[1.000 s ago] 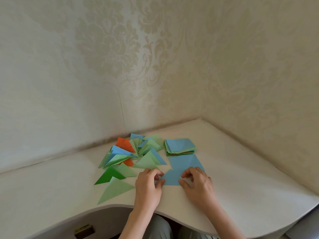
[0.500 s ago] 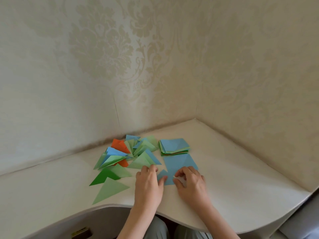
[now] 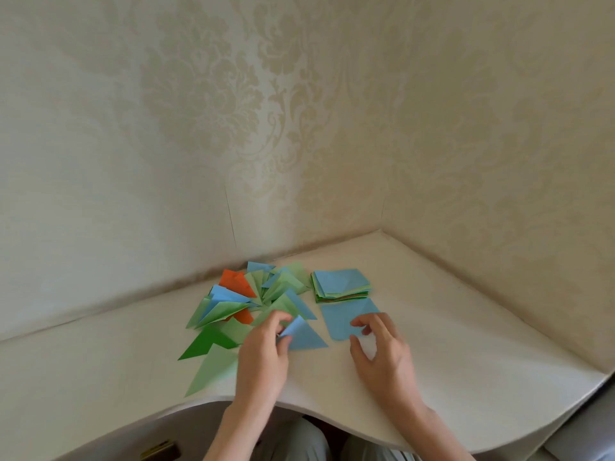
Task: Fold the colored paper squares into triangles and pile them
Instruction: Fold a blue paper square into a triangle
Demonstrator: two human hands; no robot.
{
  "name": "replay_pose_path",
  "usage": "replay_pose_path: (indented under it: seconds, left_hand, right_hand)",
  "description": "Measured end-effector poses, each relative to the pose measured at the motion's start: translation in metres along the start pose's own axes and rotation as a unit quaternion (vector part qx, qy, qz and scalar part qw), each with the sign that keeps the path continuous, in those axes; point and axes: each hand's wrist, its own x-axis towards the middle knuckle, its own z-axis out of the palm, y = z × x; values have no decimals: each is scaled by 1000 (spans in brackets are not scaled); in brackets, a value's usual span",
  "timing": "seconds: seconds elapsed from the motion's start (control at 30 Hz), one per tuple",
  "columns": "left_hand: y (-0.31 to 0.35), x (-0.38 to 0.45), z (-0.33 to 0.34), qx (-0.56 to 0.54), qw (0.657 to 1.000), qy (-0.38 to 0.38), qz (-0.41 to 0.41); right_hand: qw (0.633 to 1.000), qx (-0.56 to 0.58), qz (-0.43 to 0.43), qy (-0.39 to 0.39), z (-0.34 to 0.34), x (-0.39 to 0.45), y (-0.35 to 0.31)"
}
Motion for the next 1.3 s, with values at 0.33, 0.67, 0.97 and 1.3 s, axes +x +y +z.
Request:
replay_pose_path:
  seconds: [0.33, 0.67, 0.97, 1.3]
  left_hand:
    - [-34, 32, -21, 86, 996, 31, 14]
    - [-38, 44, -1, 147, 989, 32, 14]
    - [1, 14, 16, 22, 991, 65, 111]
    - [9, 6, 53, -52, 987, -52, 142]
  right_hand:
    - [981, -102, 57, -154, 5, 18, 15]
    - [985, -161, -42, -40, 17, 14, 18]
    - [987, -139, -69, -40, 12, 13, 13]
    - [992, -64, -54, -97, 4, 10, 20]
